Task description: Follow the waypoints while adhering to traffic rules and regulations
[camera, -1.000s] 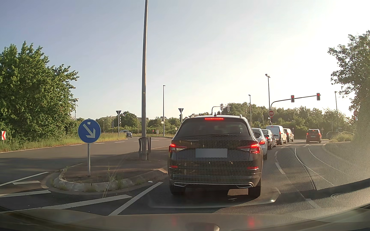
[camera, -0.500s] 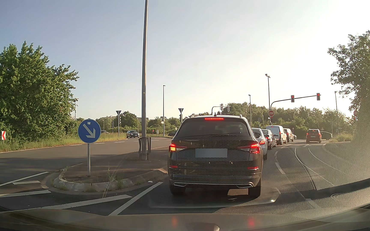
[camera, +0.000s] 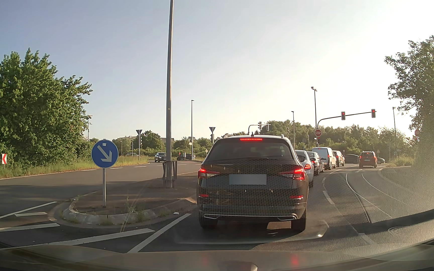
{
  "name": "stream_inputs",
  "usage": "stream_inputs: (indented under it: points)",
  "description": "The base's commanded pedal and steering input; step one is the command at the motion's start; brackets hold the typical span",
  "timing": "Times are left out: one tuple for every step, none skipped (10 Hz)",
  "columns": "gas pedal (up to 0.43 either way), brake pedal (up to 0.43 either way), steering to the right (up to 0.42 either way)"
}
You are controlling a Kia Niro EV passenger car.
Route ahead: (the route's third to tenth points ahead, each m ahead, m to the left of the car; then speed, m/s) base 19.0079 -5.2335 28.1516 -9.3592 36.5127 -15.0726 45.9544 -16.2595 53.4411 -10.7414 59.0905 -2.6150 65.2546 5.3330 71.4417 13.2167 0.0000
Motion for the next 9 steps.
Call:
stream_inputs:
  points:
    - [0.000,0.439,0.052]
    - [0.000,0.439,0.052]
    - [0.000,0.439,0.052]
    - [0.000,0.439,0.052]
    - [0.000,0.439,0.052]
    - [0.000,0.445,0.052]
    - [0.000,0.439,0.052]
    - [0.000,0.445,0.052]
    - [0.000,0.439,0.052]
